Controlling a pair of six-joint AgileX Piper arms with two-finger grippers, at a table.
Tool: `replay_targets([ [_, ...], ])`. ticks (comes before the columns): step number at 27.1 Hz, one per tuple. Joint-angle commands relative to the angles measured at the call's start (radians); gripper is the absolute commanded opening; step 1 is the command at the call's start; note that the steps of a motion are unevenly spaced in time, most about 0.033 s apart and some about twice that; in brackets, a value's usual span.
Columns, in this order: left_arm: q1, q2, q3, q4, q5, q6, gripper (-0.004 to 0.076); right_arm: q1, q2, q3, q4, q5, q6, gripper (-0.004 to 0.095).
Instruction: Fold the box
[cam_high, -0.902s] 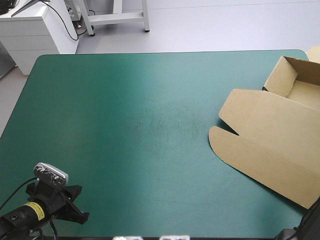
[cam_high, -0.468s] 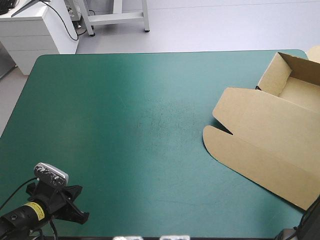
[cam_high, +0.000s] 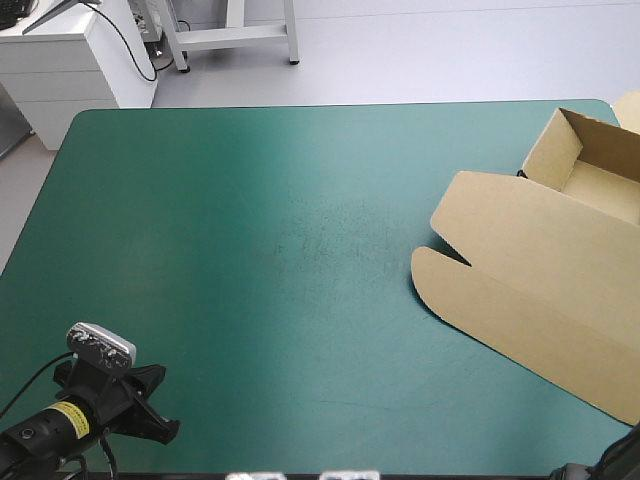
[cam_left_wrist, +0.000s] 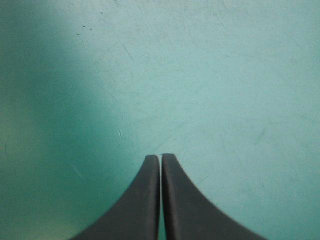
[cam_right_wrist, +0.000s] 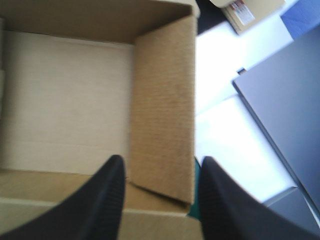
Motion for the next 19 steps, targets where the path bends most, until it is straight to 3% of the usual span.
replay_targets([
  [1,-0.005,0.007,-0.026,0.008,-0.083,-0.002,-0.0008,0.017,-0.203,0.049,0.098,0.002,-0.064,-0.0019],
  [6,-0.005,0.007,-0.026,0.033,-0.168,-0.002,-0.0008,0.108,-0.382,0.191,0.123,-0.002,-0.078,0.0000],
  [11,-0.005,-0.011,-0.026,0.033,-0.227,-0.002,-0.0008,0.278,-0.554,0.358,0.134,-0.094,-0.090,0.0000],
  [13,-0.005,-0.027,-0.026,0.033,-0.236,-0.004,-0.0008,0.360,-0.631,0.446,0.108,-0.152,-0.084,0.0000],
  [16,-0.005,-0.077,-0.024,0.030,-0.265,-0.005,-0.0008,0.527,-0.842,0.679,0.106,-0.333,-0.155,0.0000],
  [19,-0.005,-0.113,-0.020,0.038,-0.267,-0.005,-0.0008,0.588,-0.974,0.821,0.112,-0.382,-0.198,0.0000],
])
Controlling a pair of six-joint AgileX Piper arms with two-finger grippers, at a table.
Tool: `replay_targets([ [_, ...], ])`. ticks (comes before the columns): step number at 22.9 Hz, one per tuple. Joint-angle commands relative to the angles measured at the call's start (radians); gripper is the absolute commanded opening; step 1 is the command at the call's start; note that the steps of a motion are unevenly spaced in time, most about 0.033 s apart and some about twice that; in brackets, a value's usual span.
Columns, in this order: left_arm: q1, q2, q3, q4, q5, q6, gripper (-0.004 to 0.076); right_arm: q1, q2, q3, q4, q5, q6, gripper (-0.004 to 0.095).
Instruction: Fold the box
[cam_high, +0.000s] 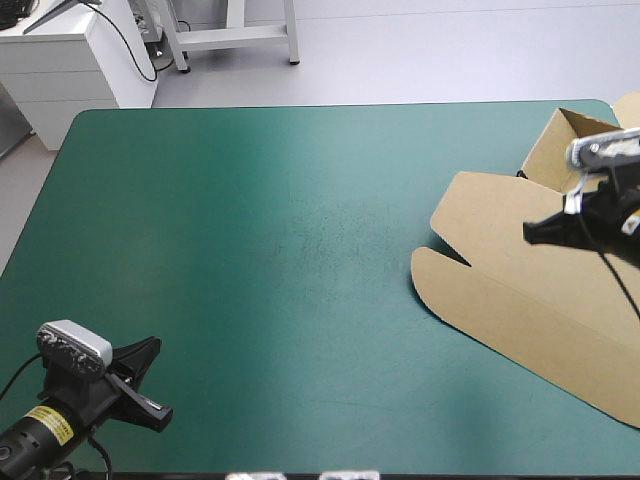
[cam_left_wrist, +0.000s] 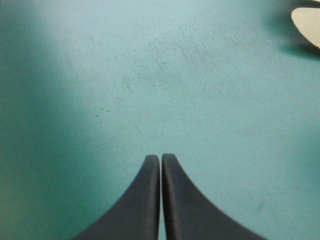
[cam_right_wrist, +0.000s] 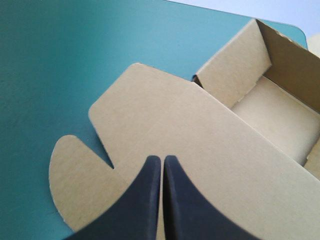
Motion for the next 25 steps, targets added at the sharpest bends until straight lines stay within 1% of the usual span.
replay_targets([
  [1,-0.005,-0.030,-0.023,0.009,-0.080,-0.005,-0.0008,0.060,-0.154,0.124,-0.006,-0.131,-0.051,0.0000],
  [3,-0.005,-0.060,-0.023,0.005,-0.074,-0.003,-0.0008,0.074,-0.257,0.237,0.019,-0.158,-0.073,-0.0001],
  [5,-0.005,-0.114,-0.014,0.005,-0.071,0.060,-0.0008,0.075,-0.390,0.380,0.074,-0.214,-0.137,-0.0002],
  [7,-0.005,-0.144,0.006,0.000,-0.069,0.069,-0.0008,0.075,-0.468,0.456,0.101,-0.256,-0.168,-0.0002],
  [9,-0.005,-0.182,0.044,-0.023,-0.071,0.069,-0.0008,0.075,-0.548,0.525,0.101,-0.287,-0.166,-0.0002],
  [15,-0.005,-0.233,0.102,-0.044,-0.073,0.074,-0.0008,0.075,-0.699,0.629,0.101,-0.314,-0.154,-0.0002],
  [20,-0.005,-0.233,0.102,-0.046,-0.080,0.079,-0.0008,0.075,-0.833,0.714,0.114,-0.394,-0.154,-0.0002],
  [25,-0.005,-0.234,0.098,-0.056,-0.076,0.084,-0.0008,0.075,-0.984,0.790,0.143,-0.397,-0.150,-0.0002],
])
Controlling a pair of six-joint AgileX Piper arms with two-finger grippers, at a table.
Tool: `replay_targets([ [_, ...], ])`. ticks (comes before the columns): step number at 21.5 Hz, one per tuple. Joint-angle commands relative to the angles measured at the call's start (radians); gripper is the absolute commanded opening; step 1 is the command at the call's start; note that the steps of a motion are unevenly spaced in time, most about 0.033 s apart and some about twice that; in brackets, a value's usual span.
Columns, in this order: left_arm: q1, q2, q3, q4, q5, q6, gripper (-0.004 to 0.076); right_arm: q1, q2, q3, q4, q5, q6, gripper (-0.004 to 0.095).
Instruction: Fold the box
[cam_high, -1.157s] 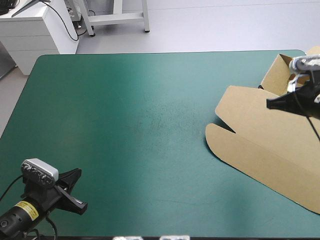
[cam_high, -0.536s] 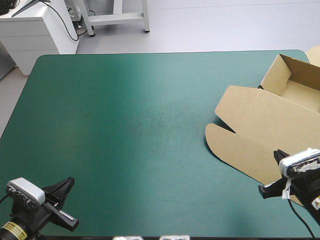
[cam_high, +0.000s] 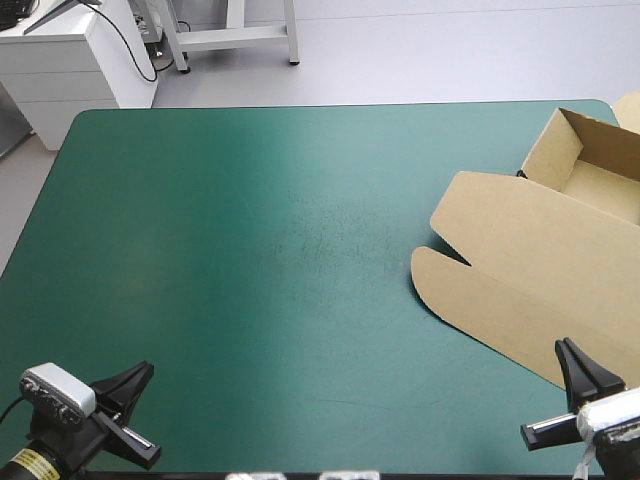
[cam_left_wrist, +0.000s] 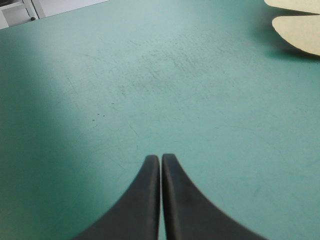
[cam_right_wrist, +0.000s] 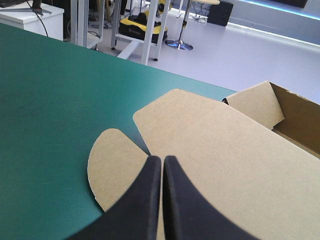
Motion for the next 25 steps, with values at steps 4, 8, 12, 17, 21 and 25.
replay_targets([
  [4,-0.005,0.005,-0.026,-0.013,-0.066,0.011,-0.0008,0.005,-0.071,0.028,0.014,-0.064,0.043,-0.0002],
  [8,-0.005,-0.021,-0.026,-0.018,-0.004,0.011,-0.0008,0.005,-0.069,0.058,0.017,-0.028,0.064,-0.0002],
  [12,-0.003,-0.048,-0.024,-0.005,-0.012,0.013,-0.0008,0.005,-0.069,0.066,0.017,-0.004,0.068,-0.0002],
  [17,-0.003,-0.048,-0.024,-0.005,-0.012,0.009,-0.0008,0.005,-0.069,0.066,0.012,-0.004,0.075,-0.0002],
  [21,-0.003,-0.048,-0.024,-0.005,-0.012,0.009,-0.0008,0.005,-0.069,0.066,0.012,-0.006,0.075,-0.0002],
  [25,-0.003,-0.048,-0.024,-0.005,-0.012,0.009,-0.0008,0.005,-0.069,0.066,0.012,-0.006,0.075,-0.0002],
])
